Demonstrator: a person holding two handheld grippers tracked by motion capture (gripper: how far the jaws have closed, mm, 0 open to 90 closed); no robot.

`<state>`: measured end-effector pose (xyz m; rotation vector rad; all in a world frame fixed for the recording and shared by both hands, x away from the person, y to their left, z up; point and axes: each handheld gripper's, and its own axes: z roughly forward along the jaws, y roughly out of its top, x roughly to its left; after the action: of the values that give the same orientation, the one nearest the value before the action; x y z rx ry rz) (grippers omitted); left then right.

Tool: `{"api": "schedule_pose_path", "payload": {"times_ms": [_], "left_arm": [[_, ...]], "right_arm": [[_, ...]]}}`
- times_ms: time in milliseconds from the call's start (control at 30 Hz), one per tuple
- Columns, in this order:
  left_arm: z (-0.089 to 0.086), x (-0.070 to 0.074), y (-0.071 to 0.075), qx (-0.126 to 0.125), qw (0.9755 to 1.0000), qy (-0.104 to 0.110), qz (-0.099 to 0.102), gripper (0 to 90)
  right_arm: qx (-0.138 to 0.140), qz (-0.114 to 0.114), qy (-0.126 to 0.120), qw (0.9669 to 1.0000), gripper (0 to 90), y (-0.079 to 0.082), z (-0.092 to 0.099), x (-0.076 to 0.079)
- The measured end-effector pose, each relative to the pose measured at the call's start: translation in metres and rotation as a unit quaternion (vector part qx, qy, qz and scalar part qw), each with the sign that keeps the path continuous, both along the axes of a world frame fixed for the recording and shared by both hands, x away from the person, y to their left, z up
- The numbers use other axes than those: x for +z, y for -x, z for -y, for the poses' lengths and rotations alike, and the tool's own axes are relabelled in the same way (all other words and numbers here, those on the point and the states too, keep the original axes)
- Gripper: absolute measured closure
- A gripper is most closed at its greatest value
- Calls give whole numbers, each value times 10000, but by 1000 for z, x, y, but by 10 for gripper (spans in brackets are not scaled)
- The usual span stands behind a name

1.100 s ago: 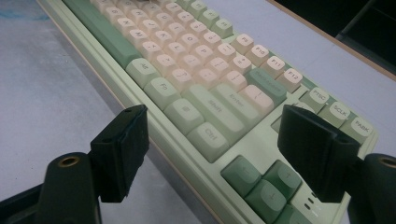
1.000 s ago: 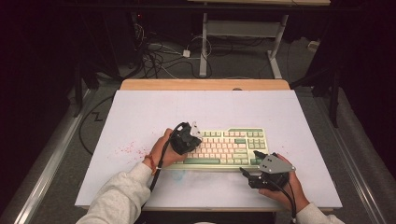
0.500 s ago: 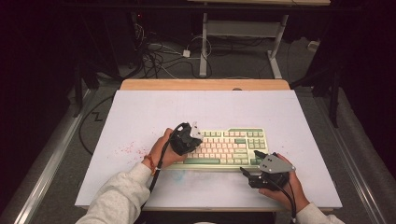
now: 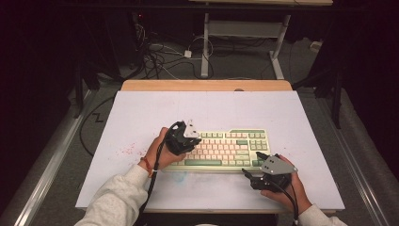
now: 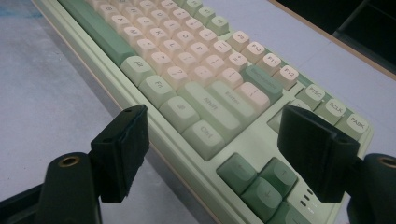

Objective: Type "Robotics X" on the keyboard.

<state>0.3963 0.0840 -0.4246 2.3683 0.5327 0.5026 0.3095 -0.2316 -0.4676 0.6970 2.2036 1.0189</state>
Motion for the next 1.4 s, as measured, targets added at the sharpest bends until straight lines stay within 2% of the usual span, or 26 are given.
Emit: {"api": "schedule_pose_path", "payload": {"times_ms": [200, 333, 467, 600, 667, 733, 833, 933, 1000, 1100, 1233, 1333, 1400], "left_arm": [[-9, 6, 8, 69, 9993, 236, 299, 565], [-14, 7, 14, 96, 9984, 254, 494, 453], [-19, 6, 21, 140, 9965, 198, 801, 333], [-28, 3, 24, 201, 9956, 334, 854, 225], [-33, 2, 27, 182, 9953, 356, 880, 198], [-37, 0, 30, 160, 9943, 338, 1001, 189], [-42, -2, 34, 154, 9937, 246, 1081, 176], [-48, -4, 39, 182, 9926, 262, 1168, 175], [-52, -5, 42, 217, 9923, 329, 1177, 175], [-58, -8, 46, 246, 9917, 282, 1231, 175], [-65, -12, 53, 282, 9907, 351, 1286, 170], [-69, -17, 58, 338, 9907, 355, 1267, 170], [-71, -22, 61, 342, 9909, 277, 1273, 169]], "right_arm": [[-7, 1, 3, 10000, 256, 0, 0, 0], [-4, 3, 16, 10000, 255, 0, 0, 1], [-27, 13, 59, 10000, 256, 0, 0, 1], [-64, 18, 93, 9999, 279, 0, -1, 1], [-60, 29, 89, 9999, 292, 0, -1, 1], [-79, 23, 79, 9999, 312, -1, -2, 2], [24, -15, 22, 10000, 350, -1, -4, 3], [137, -117, -24, 9998, 417, -2, -6, 3], [217, -148, -18, 9997, 558, -2, -7, 3], [392, -137, 45, 9991, 710, -3, -9, 7], [518, -190, 81, 9984, 875, -8, -15, 13], [661, -276, 123, 9974, 900, -13, -22, 15], [706, -333, 119, 9969, 900, -15, -27, 16]]}}
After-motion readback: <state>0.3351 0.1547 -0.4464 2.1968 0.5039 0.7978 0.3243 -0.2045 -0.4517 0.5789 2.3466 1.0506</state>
